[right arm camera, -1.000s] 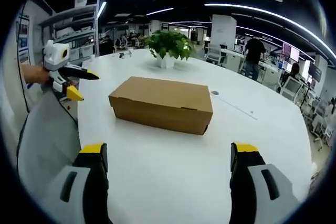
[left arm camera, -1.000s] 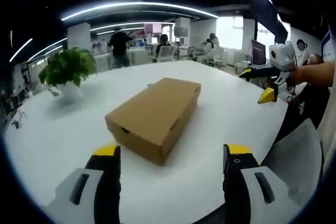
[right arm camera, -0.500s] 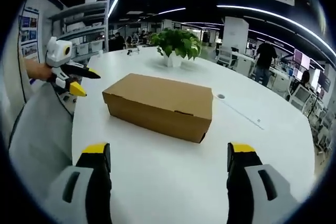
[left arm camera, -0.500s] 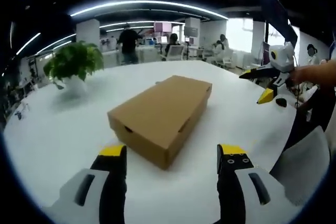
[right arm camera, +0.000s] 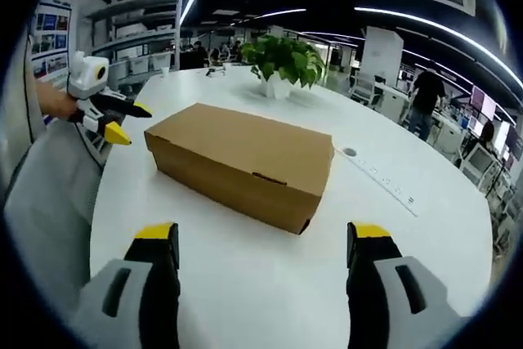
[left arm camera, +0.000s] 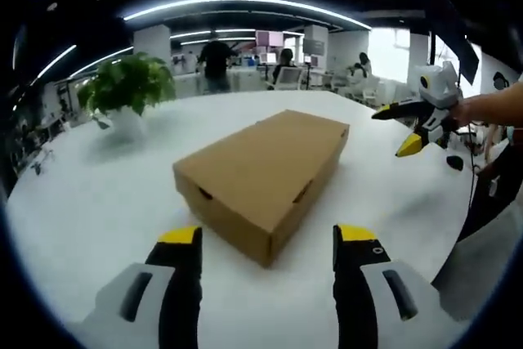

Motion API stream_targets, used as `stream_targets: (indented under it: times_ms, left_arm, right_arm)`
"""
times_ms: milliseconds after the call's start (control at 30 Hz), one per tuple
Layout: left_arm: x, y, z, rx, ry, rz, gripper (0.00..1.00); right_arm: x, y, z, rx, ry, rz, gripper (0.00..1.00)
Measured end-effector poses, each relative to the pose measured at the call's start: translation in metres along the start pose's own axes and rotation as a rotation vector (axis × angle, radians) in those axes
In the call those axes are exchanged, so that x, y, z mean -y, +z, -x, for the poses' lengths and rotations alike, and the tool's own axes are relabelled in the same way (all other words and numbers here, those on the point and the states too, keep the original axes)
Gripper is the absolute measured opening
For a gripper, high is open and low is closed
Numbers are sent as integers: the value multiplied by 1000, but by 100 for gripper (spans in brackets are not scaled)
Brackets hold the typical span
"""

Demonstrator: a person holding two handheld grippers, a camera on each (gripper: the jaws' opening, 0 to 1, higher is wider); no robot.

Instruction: Operate the shoe box by opening the lid, removing the specified soft item, and placing it in the target area until the item is outside and the box remains undamaged.

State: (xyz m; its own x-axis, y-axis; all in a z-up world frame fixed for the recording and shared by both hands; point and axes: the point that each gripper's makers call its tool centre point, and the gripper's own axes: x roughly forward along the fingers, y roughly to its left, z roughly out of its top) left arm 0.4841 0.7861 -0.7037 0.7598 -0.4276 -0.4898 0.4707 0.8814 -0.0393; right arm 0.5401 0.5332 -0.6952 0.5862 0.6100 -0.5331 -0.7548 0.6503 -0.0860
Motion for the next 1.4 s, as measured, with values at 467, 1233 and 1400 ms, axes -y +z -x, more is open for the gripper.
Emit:
stream_targets:
  times_ms: [467, 1233, 1400]
  left_arm:
    - [-4, -7, -28, -34, 75, 3, 63]
    - [-6, -2, -53, -28, 159, 46, 63]
    - [-5, -2, -53, -24, 159, 49, 62]
  right_arm:
    - [17, 0, -42, -25, 32, 25, 70]
    - [35, 10, -81, -50, 85, 41, 57]
    - [27, 7, -84, -56, 103, 34, 56]
